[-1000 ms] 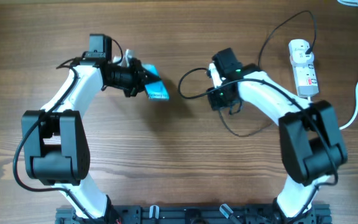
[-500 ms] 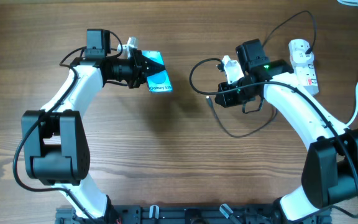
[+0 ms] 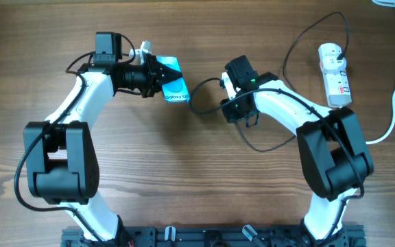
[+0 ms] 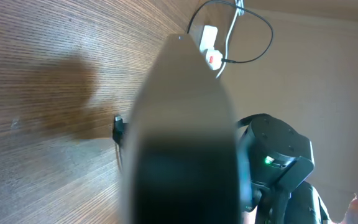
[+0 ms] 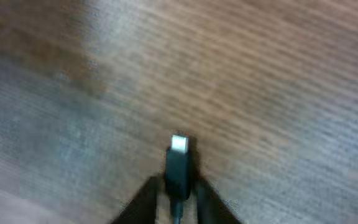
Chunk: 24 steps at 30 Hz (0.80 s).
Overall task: Plug charger to phone and switch on socket
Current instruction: 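Lift the cable plug with the right gripper toward the phone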
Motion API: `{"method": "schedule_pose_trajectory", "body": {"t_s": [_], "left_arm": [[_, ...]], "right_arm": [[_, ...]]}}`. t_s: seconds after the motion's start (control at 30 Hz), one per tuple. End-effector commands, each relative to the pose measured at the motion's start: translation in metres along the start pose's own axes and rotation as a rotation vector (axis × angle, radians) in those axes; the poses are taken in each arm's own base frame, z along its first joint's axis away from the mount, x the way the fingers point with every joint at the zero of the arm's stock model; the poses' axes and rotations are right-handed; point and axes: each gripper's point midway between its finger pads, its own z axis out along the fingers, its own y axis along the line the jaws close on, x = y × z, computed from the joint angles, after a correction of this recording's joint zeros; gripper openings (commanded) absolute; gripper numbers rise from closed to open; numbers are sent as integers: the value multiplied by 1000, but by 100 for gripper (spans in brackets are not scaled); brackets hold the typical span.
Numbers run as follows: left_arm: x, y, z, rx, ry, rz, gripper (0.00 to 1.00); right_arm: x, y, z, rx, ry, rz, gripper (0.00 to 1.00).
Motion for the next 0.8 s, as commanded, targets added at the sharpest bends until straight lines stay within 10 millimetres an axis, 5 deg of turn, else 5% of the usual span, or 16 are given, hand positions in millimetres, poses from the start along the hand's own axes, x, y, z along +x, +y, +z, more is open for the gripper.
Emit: {"method": "schedule_pose_trajectory", "body": {"t_s": [0.0, 0.07, 0.1, 0.13, 0.2, 0.27, 0.37, 0.5, 0.63, 0.77], "left_arm": [[2, -10, -3, 27, 8, 35, 4], [2, -10, -3, 27, 8, 35, 4], [2, -10, -3, 27, 8, 35, 4], [2, -10, -3, 27, 8, 35, 4], [2, -10, -3, 27, 8, 35, 4], [2, -10, -3, 27, 9, 34, 4], [2, -10, -3, 27, 8, 34, 4], [2, -10, -3, 27, 8, 35, 4], [0, -11, -3, 27, 3, 43, 4], [-2, -12, -3, 32, -3, 58, 4]], "right_arm": [[42, -8, 41, 27, 159, 23, 4], [46, -9, 35, 29, 184, 28, 4], [47, -11, 31, 30, 193, 31, 11], [46, -14, 27, 31, 199, 42, 27], [46, -21, 26, 33, 201, 62, 34], [50, -22, 25, 27, 216, 70, 32], [52, -21, 25, 22, 223, 72, 6], [54, -6, 24, -67, 233, 43, 4], [46, 27, -7, -458, 200, 84, 4], [33, 6, -39, -604, 110, 176, 4]]}}
